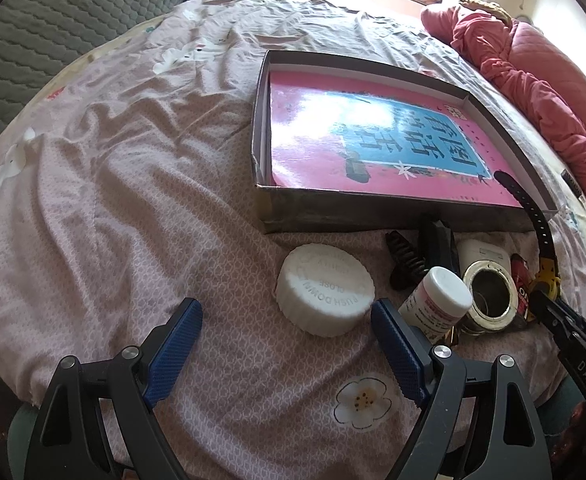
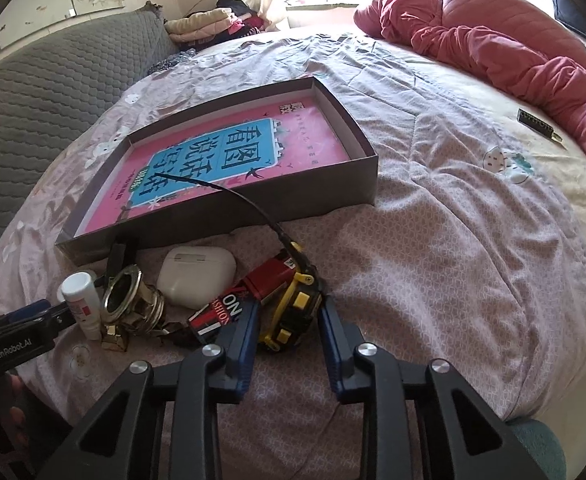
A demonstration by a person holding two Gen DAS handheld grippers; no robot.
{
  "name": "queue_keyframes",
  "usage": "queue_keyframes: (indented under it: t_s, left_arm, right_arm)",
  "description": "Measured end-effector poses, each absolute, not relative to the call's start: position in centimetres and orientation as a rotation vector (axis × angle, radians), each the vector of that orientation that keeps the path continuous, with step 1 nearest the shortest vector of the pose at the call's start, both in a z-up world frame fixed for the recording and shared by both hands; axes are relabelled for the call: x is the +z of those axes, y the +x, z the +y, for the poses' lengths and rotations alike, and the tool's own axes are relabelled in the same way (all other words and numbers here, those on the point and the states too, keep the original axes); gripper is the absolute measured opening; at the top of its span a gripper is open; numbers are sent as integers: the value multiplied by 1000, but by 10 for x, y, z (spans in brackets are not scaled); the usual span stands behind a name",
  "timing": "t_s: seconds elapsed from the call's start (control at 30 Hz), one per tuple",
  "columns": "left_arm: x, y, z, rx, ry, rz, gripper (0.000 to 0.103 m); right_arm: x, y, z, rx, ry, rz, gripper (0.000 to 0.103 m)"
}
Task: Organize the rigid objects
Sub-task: 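Move left tool to the white round lid while right tool reaches the yellow tape measure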
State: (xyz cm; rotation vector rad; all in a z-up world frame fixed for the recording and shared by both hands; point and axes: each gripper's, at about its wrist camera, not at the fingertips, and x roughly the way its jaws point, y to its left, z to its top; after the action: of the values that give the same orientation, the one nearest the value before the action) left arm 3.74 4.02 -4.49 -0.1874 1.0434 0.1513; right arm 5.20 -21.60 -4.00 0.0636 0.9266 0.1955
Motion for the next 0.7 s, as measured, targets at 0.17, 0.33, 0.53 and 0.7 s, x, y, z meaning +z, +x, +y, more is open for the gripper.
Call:
queue_keyframes:
  t_s: [0.17, 0.33, 0.53, 0.7]
  left_arm:
    - [-47, 43, 40, 146, -179, 1047, 87]
    - [-51, 52, 38, 144, -178, 1064, 87]
    - [-54, 58, 39, 146, -181, 1061, 86]
    - [-54, 62, 35, 162, -154, 1068, 79]
  right_arm:
    - [-43, 57, -217, 194, 65, 934, 28]
    - [-47, 63, -216, 192, 67, 942, 28]
    - [-52, 69, -215, 183, 60, 948, 26]
    - [-53, 72, -214, 191, 46, 961, 24]
